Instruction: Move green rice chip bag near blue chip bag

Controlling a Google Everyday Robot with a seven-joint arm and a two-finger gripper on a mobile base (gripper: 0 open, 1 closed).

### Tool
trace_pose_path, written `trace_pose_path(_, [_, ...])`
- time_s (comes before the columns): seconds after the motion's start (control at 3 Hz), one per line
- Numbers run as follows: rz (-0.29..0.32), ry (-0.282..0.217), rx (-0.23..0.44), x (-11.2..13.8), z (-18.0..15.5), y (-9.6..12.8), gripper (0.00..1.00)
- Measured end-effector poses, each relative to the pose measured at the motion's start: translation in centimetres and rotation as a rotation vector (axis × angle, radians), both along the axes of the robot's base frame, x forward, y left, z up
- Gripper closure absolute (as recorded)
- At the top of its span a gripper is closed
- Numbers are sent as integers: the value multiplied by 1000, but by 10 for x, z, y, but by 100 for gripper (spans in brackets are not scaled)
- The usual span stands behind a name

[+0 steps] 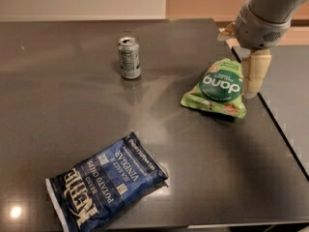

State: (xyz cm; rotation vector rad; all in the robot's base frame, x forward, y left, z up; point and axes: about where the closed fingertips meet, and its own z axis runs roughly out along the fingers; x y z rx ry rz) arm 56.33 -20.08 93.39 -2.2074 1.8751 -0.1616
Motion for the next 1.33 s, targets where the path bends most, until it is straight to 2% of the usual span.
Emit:
trace_pose_path(0.67, [131,36,39,9,-30,3,0])
trace_pose_path(1.0, [226,37,69,7,-38,10,0])
trace_pose_path(1.33, [329,52,60,3,-40,12,0])
